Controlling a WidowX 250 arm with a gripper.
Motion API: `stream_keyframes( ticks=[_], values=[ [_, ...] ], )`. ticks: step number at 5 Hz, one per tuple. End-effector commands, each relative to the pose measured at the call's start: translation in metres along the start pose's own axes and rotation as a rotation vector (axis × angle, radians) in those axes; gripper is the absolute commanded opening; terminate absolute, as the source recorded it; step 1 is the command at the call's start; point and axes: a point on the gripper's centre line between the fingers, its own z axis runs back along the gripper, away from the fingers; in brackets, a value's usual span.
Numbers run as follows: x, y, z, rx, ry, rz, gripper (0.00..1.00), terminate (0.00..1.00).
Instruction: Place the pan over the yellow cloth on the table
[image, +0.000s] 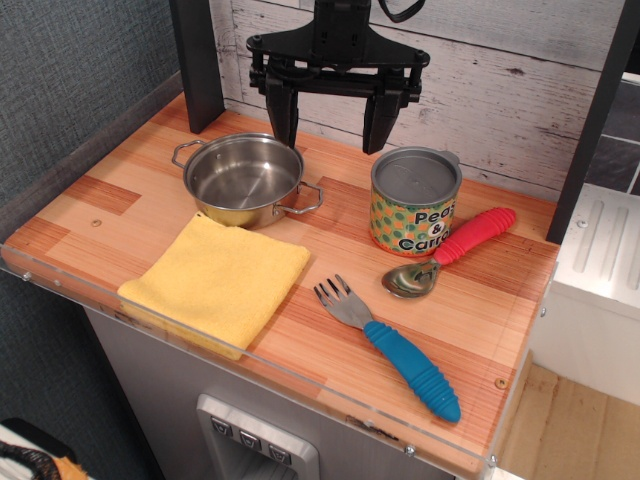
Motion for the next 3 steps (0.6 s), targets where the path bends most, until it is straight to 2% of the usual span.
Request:
stream_keyframes(
  ticks=[1, 2, 3],
  values=[
    [0.0, 0.0, 0.0, 0.0, 0.0, 0.0, 1.0, 0.0],
    [0.006, 0.012, 0.0, -0.005, 0.001, 0.208, 1.0, 0.0],
    [0.01, 0.031, -0.001, 0.015, -0.031, 0.462, 1.0, 0.0]
  ],
)
